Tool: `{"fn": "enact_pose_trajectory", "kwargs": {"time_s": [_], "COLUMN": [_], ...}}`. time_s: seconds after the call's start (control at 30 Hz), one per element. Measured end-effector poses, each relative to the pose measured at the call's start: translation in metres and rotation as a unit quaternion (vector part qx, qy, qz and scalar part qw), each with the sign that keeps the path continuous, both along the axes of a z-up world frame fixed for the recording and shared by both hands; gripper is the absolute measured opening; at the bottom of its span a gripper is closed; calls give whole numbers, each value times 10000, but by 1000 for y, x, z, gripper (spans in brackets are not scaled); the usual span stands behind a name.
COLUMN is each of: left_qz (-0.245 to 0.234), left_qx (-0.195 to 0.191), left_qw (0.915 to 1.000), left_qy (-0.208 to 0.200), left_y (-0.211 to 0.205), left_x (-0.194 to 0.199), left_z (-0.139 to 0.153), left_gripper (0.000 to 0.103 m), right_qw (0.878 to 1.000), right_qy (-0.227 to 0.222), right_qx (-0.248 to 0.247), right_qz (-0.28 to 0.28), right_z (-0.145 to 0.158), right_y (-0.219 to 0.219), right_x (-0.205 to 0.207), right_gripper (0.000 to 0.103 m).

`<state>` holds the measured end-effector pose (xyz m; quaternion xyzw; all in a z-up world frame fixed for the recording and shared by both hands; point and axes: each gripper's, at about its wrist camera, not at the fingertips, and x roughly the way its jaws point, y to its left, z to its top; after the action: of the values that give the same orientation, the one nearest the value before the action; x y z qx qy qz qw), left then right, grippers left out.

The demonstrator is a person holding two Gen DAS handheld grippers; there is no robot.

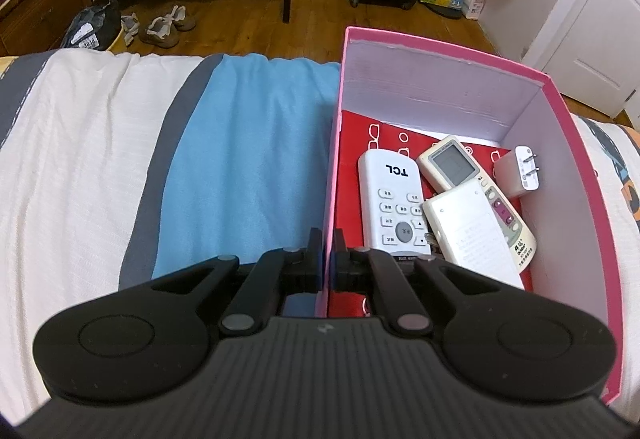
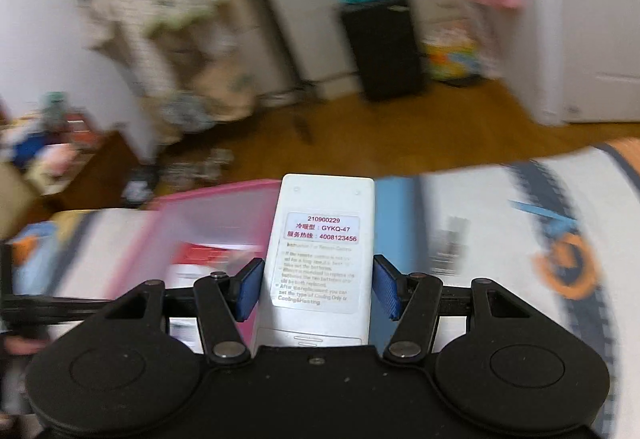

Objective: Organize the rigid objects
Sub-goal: 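Lift the labelled white remote into the pink box and release it, then return the right tool to the bed and grasp the silver keys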

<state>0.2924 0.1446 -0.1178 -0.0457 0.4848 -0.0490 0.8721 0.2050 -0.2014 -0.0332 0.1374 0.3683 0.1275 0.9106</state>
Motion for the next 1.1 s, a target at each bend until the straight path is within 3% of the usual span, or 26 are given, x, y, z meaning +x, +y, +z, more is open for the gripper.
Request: {"fn": "enact_pose_trajectory", "kwargs": {"time_s": [0.13,0.27,0.57,0.7,0.87,1.1], "left_qz": [22,7,-105,-119,-139,-142], "left_qx": [-8,-30,-17,-62,-87,-68], "left_qw": [10000,10000,9999,9998,9997,9998], "left_qy": [-58,-69,-121,-154,-157,-147], "left_y": [2,2,1,3,4,3], "left_x": [-4,-4,-4,-3,-2,-4], "left_z": [3,5,4,2,2,4], "left_gripper": [3,3,2,3,3,3], "right_qw": [9970,9906,9782,9742,9677,9700], "right_qy": [147,830,1871,2100,2309,2103], "right_qx": [332,436,166,90,530,786], "right_qz": [685,995,882,821,865,929], "right_z": [10,-2,-54,-77,-88,-58], "right_y": [48,96,159,169,176,145], "right_x": [11,44,103,117,124,102], "right_gripper": [63,63,63,63,65,68]}}
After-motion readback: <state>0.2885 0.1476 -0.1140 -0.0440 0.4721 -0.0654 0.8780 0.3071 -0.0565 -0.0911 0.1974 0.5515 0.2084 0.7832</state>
